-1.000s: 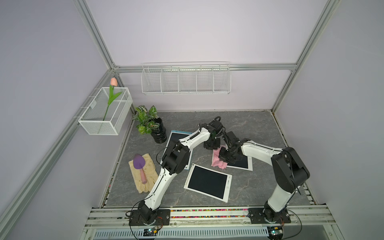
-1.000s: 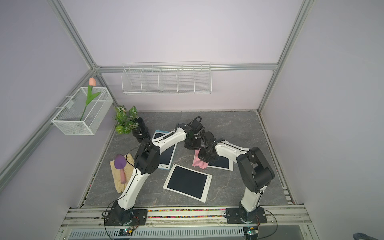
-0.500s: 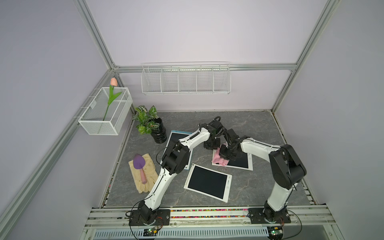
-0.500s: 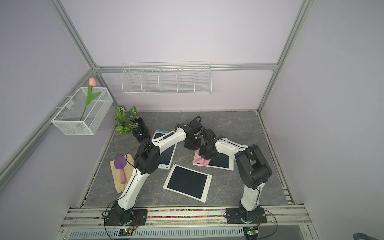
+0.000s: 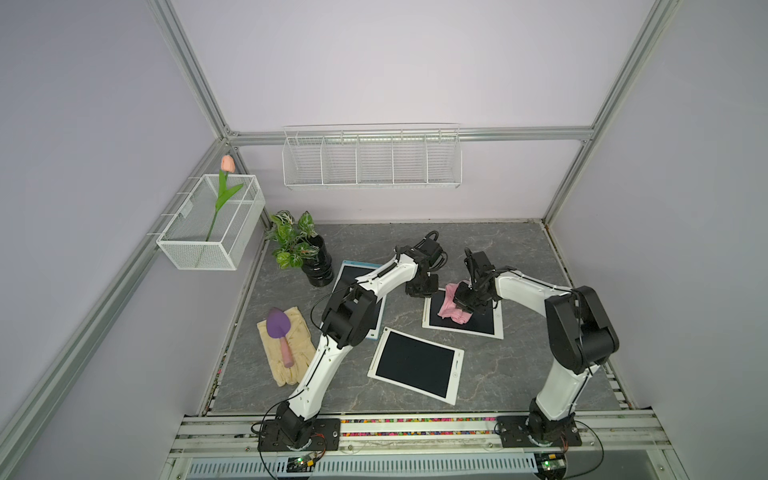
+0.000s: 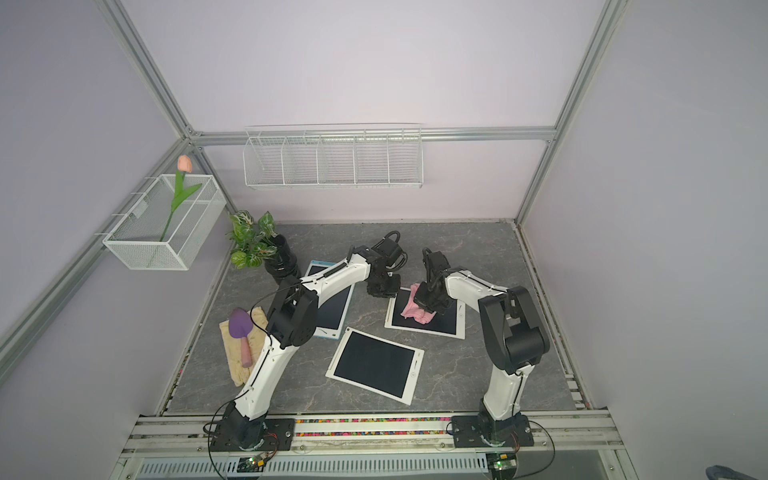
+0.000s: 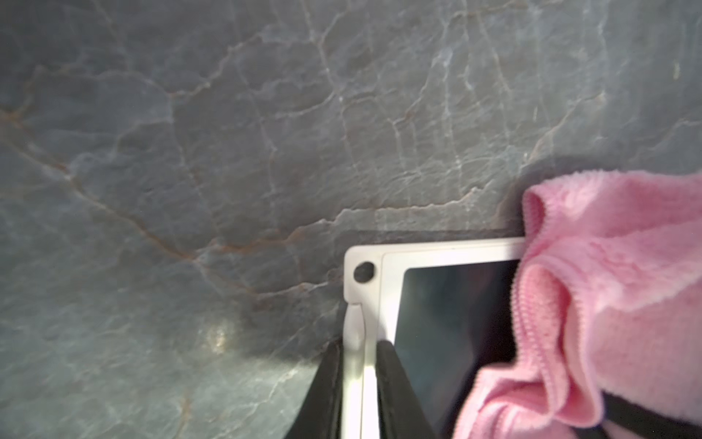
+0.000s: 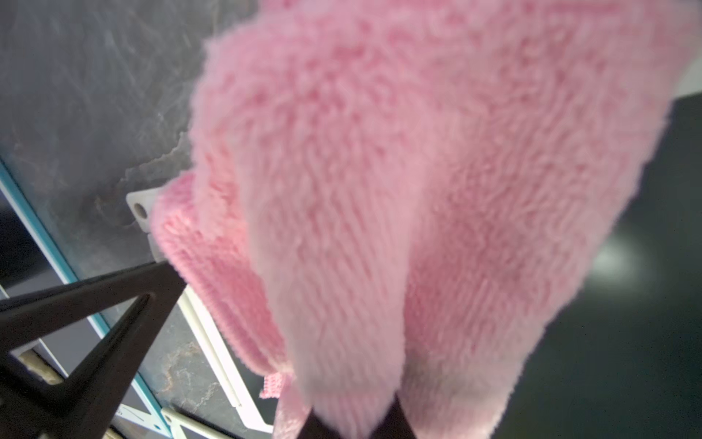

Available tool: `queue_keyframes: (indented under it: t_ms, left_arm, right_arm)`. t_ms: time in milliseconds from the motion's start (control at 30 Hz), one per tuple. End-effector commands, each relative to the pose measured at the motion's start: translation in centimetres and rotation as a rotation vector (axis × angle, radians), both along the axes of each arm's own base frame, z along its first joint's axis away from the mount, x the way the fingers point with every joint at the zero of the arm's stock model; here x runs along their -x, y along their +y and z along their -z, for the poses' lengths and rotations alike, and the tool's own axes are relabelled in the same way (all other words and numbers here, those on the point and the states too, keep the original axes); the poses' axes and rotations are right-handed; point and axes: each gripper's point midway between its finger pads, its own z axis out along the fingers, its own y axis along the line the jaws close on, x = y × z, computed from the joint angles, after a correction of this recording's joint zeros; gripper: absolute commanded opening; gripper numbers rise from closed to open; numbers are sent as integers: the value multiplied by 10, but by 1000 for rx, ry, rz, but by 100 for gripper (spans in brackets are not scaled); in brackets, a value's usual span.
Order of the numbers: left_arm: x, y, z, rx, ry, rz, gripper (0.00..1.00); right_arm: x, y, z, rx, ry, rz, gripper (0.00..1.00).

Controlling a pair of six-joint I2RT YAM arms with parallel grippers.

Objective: Wipe the drawing tablet
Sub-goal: Wipe the dirt from the drawing tablet.

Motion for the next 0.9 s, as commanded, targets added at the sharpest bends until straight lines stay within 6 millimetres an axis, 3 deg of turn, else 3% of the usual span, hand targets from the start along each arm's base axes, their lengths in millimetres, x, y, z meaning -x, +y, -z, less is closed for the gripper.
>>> queue_keyframes:
  t_ms: [0, 67, 167, 433, 533, 600, 700, 867]
  left_arm:
    - [13, 21, 28, -94, 62, 1, 19]
    - [13, 22, 30, -97, 67, -3, 18]
    - [15, 24, 32, -98, 74, -4, 18]
    - [15, 25, 36, -101, 82, -10, 18]
    - [14, 26, 37, -102, 83, -10, 18]
    - [14, 26, 36, -100, 83, -11, 18]
    - [14, 24, 36, -94, 86, -9, 18]
    - [15, 23, 36, -90, 88, -9, 18]
  right_arm:
    - [0, 37, 1, -18, 5, -72, 7]
    - [-8, 53, -1, -43, 0, -76, 7]
    - [-16, 45, 1, -50, 7, -34, 7]
    - [5, -51, 3, 86, 55, 47, 7]
    - [15, -79, 2, 121, 65, 74, 7]
    - [17, -84, -1, 139, 60, 66, 7]
    - [13, -61, -7, 127, 30, -11, 7]
    - [4, 17, -20, 87, -22, -183, 7]
